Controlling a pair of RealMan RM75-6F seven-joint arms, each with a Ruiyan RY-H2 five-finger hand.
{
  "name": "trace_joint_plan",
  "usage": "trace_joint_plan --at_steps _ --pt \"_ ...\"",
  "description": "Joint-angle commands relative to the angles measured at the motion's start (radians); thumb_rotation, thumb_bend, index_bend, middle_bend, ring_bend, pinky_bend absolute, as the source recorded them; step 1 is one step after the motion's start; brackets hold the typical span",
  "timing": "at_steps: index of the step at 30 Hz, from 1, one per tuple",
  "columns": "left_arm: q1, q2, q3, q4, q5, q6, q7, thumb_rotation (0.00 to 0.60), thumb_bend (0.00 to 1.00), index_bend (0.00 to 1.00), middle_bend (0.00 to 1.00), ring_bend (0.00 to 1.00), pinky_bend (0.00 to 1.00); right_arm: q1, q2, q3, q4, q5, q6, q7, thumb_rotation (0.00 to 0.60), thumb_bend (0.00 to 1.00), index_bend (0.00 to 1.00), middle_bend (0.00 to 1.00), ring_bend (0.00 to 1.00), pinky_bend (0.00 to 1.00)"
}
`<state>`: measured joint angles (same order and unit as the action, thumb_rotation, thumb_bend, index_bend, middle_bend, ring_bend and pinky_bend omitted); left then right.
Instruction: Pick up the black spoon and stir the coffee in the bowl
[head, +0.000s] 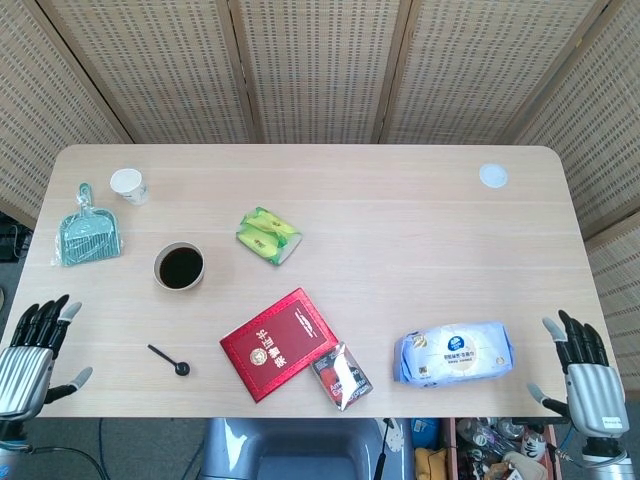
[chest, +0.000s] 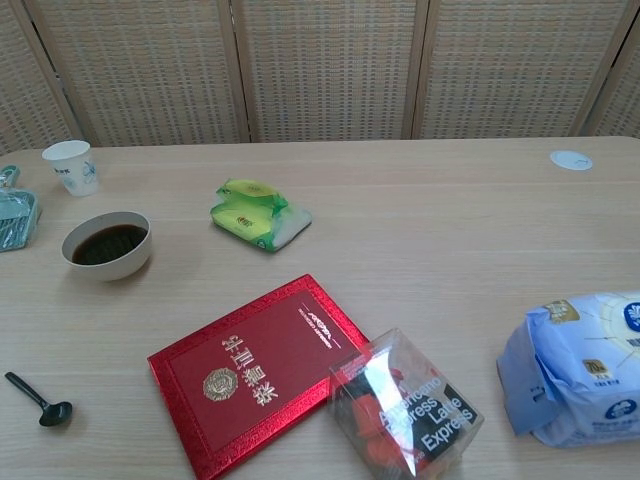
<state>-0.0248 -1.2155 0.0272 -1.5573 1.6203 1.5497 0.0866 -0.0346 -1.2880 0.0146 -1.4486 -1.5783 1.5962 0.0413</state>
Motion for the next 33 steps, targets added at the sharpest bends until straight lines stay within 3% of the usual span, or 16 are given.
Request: trace_joint_plan --at_steps 1,6,8,11,18,24,33 --pt "-0.008 -0.003 -0.001 0.004 -0.005 -0.015 0.009 0.6 0.22 0.0 0.0 0.0 0.0 0.0 0.0 0.0 0.0 0.001 -0.001 0.001 0.6 0.24 0.0 0.0 0.0 0.0" --pt "-0.029 -0.012 -0.004 0.021 -0.003 -0.046 0.042 0.6 0.22 0.02 0.03 0.01 0.05 -0.001 0.0 0.0 0.001 0.003 -0.002 0.0 0.6 0.24 0.0 0.0 0.0 0.0" --pt "-0.043 -0.015 -0.004 0.031 0.002 -0.066 0.061 0.6 0.22 0.11 0.13 0.09 0.21 -0.001 0.001 0.0 0.0 0.004 -0.004 -0.001 0.6 0.24 0.0 0.0 0.0 0.0" --pt "-0.072 -0.017 -0.003 0.04 0.012 -0.108 0.09 0.6 0.22 0.18 0.22 0.19 0.37 0.0 0.001 0.001 -0.002 0.005 -0.006 -0.003 0.6 0.24 0.0 0.0 0.0 0.0" --pt "-0.133 -0.04 -0.004 0.066 0.013 -0.204 0.149 0.6 0.22 0.24 0.46 0.46 0.61 -0.004 0.003 0.0 -0.005 0.012 -0.008 -0.007 0.6 0.24 0.0 0.0 0.0 0.0" --pt "-0.186 -0.067 -0.011 0.1 -0.017 -0.299 0.198 0.6 0.22 0.35 0.64 0.6 0.69 -0.005 0.004 0.0 -0.007 0.017 -0.012 -0.01 0.6 0.24 0.0 0.0 0.0 0.0" --pt "-0.251 -0.133 -0.02 0.177 -0.078 -0.428 0.245 0.6 0.22 0.43 0.73 0.67 0.72 -0.005 0.001 0.0 -0.005 0.028 -0.025 -0.014 0.6 0.24 0.0 0.0 0.0 0.0"
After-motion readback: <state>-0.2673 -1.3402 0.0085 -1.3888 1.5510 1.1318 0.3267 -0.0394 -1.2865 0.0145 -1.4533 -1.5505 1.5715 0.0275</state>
